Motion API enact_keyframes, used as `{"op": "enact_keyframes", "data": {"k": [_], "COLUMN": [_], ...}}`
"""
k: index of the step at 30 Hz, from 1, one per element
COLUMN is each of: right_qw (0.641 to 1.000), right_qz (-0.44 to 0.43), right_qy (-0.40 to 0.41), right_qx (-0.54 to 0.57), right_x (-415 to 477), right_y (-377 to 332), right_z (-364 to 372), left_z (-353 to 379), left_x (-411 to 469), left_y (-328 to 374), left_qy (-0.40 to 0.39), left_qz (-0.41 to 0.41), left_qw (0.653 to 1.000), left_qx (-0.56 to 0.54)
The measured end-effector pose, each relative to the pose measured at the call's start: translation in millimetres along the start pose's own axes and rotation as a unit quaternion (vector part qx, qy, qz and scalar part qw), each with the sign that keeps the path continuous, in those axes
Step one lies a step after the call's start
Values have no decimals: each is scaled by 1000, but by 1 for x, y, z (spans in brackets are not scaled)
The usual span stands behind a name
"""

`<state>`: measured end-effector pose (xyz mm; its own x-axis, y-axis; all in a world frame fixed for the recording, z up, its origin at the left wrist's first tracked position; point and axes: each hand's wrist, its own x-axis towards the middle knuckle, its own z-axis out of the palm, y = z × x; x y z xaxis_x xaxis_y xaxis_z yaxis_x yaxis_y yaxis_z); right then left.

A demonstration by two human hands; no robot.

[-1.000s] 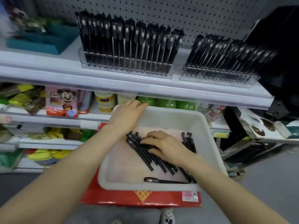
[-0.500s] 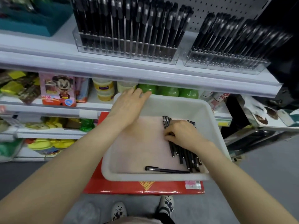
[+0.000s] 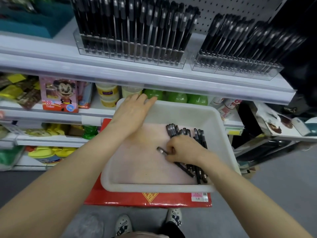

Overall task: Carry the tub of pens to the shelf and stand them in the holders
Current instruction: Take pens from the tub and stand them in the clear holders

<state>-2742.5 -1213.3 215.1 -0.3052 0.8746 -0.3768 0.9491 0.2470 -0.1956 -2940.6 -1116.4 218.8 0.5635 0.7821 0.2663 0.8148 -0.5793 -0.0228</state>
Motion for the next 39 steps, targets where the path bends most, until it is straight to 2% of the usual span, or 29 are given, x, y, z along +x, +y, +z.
{"op": "enact_keyframes", "data": {"k": [3,6,9,13,19,21,23,25,28,33,39], "right_qw": [991,945,893,854,832,826,805,777,759,757,799], "right_qz": [73,102,84,34,1,-9,-5,-5,-17,-12,-3], "right_qy": [64,98,123,203,294,345,409,466,517,536,511], "right_qx": [95,294,424,479,471,446,430,424,395,373,317], "right_x": [2,-7,-20,-34,-51,-52,-49,-44,-31,3,33], "right_y": [18,29,43,69,103,111,117,119,110,95,93], "right_z": [-12,-34,-63,-108,-165,-183,-201,-217,-234,-241,-233], "left_z": [-3,-9,-21,-53,-81,-84,-85,-83,-74,-65,-61], "left_x": [1,3,11,41,92,109,124,135,144,146,146], "left_y": [1,1,6,28,67,75,81,84,85,80,75], "left_qy": [-10,-23,-9,2,106,143,170,170,159,168,179], "left_qz": [-1,-11,1,14,47,63,64,57,35,26,41], "left_qw": [1000,999,1000,998,987,982,978,980,984,983,980], "left_qx": [-6,-25,-21,-63,-115,-105,-99,-90,-72,-64,-74]}}
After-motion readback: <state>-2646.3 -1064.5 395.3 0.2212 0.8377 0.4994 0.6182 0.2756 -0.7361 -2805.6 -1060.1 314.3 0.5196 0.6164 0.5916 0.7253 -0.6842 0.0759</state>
